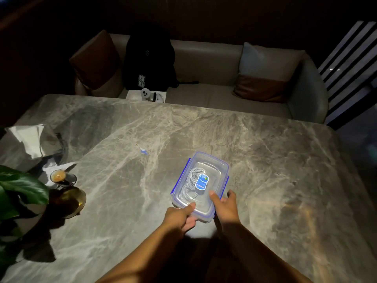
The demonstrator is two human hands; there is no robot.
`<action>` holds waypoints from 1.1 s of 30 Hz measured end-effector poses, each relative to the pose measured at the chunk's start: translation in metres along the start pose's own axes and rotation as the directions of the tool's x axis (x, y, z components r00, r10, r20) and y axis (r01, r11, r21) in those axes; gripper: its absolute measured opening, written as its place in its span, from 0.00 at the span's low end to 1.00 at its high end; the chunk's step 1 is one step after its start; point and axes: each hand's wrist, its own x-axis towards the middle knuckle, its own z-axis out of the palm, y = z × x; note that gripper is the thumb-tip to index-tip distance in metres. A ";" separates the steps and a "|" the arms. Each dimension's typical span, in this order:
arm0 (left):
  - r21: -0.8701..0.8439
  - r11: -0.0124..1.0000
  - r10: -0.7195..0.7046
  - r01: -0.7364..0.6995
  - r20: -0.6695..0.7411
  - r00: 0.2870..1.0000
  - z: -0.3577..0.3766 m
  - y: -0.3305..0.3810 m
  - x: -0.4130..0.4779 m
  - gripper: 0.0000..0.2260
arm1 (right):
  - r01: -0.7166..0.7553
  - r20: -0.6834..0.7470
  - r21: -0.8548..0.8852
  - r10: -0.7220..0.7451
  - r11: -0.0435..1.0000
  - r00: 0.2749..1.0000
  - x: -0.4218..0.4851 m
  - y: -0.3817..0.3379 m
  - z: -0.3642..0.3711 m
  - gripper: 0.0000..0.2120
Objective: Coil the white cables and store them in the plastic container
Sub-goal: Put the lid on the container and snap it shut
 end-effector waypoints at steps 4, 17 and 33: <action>-0.104 0.994 -0.020 0.023 0.028 0.999 0.033 -0.026 -0.011 0.12 | 0.005 -0.027 -0.072 -0.007 0.997 1.000 0.006 -0.006 -0.024 0.45; 0.092 0.991 -0.110 0.094 0.181 0.977 0.061 -0.030 -0.027 0.18 | 0.044 0.086 -0.185 -0.029 0.982 0.996 0.029 -0.029 -0.069 0.31; 0.285 0.941 0.207 -0.183 -0.055 0.977 0.044 0.034 0.013 0.37 | 0.034 0.105 -0.130 -0.021 0.991 0.994 0.031 -0.029 -0.074 0.19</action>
